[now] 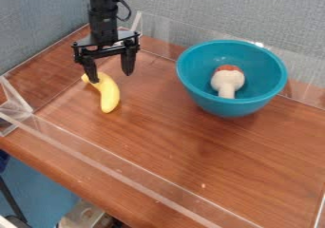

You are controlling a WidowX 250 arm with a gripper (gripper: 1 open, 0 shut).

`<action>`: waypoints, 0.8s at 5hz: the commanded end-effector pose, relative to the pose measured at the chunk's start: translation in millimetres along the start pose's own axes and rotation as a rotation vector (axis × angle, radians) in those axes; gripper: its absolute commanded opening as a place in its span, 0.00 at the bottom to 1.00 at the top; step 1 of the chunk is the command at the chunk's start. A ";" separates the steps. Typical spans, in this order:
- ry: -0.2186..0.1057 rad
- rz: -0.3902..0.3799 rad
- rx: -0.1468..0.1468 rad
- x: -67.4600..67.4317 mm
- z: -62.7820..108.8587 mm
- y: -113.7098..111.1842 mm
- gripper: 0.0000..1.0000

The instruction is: Put the yellow object in the blue bowl

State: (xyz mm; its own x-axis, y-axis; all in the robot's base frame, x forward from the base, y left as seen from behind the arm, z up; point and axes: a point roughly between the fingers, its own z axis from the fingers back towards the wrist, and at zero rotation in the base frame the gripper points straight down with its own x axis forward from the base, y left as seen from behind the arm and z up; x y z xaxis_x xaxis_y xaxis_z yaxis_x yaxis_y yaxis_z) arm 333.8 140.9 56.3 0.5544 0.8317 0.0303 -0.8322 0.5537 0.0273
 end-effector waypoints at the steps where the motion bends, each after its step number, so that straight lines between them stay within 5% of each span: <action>1: -0.083 -0.058 -0.031 5.3 17.6 -11.4 1.00; 2: -0.104 -0.096 -0.021 4.0 14.0 -12.4 1.00; 4: -0.121 0.145 0.029 3.1 -16.5 -8.0 1.00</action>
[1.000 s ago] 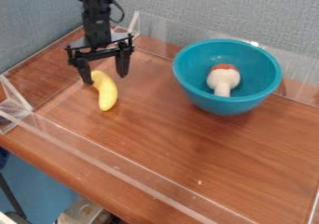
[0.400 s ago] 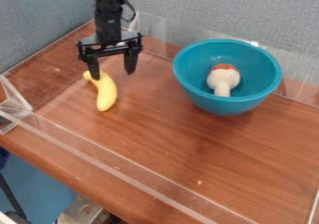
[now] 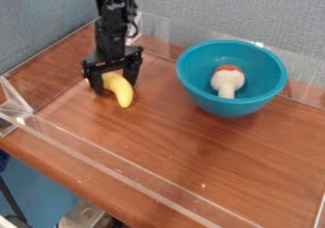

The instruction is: Put the yellow object in the blue bowl

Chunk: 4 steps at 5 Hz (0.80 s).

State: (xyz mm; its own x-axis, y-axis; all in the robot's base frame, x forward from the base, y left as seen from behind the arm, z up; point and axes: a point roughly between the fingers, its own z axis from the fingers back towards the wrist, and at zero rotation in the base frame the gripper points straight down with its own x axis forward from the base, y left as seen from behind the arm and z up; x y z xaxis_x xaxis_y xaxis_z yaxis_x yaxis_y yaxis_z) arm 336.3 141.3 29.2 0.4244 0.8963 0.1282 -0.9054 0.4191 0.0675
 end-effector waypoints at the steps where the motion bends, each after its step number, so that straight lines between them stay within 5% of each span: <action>1: -0.042 0.086 -0.004 3.7 4.1 -4.5 1.00; 3: -0.072 0.030 0.002 17.0 3.1 3.8 1.00; 4: -0.077 0.084 0.021 30.1 12.6 9.1 1.00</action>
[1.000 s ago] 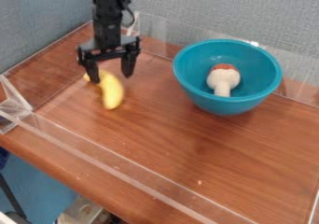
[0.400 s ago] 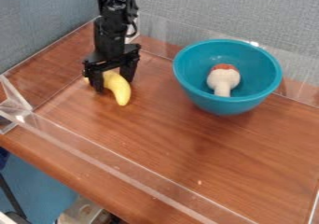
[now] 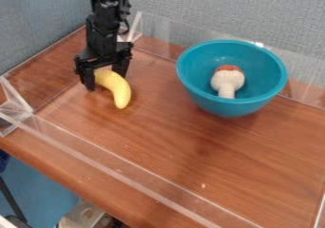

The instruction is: Put the yellow object in the blue bowl

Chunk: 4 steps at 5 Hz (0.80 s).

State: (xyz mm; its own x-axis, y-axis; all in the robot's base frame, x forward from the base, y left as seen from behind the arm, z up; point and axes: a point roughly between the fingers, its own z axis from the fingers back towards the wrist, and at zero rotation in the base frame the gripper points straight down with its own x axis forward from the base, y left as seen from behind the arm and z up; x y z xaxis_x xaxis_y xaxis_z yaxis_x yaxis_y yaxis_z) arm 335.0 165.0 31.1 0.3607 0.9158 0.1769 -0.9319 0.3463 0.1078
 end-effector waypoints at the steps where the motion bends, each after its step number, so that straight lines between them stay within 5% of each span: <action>1: -0.021 0.071 -0.023 14.3 15.4 6.3 0.00; 2: 0.029 0.132 -0.049 21.4 40.4 16.0 0.00; 4: 0.117 -0.045 -0.161 26.8 103.0 8.4 0.00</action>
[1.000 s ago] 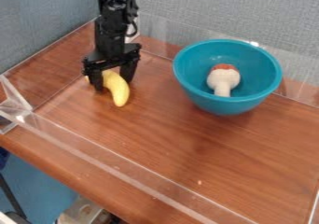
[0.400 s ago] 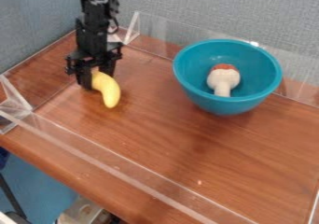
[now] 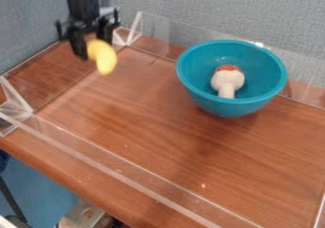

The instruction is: Put the yellow object in the blue bowl

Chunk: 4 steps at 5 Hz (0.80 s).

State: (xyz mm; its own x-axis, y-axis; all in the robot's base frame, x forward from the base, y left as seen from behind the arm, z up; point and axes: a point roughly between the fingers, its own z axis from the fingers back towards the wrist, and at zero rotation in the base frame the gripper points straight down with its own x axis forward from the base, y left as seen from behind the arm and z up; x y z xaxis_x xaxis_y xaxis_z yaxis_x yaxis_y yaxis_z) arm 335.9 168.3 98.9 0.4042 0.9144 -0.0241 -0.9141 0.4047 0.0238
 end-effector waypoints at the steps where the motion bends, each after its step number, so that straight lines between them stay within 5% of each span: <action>1: -0.043 -0.126 -0.107 -12.7 65.7 -22.5 0.00; 2: -0.007 -0.153 -0.134 -37.7 79.2 -43.3 0.00; 4: 0.022 -0.209 -0.127 -94.5 67.0 -105.9 0.00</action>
State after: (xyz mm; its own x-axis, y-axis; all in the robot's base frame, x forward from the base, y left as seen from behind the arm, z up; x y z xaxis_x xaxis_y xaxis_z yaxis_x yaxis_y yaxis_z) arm 393.0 35.6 140.4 0.5882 0.8035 -0.0919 -0.8087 0.5853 -0.0587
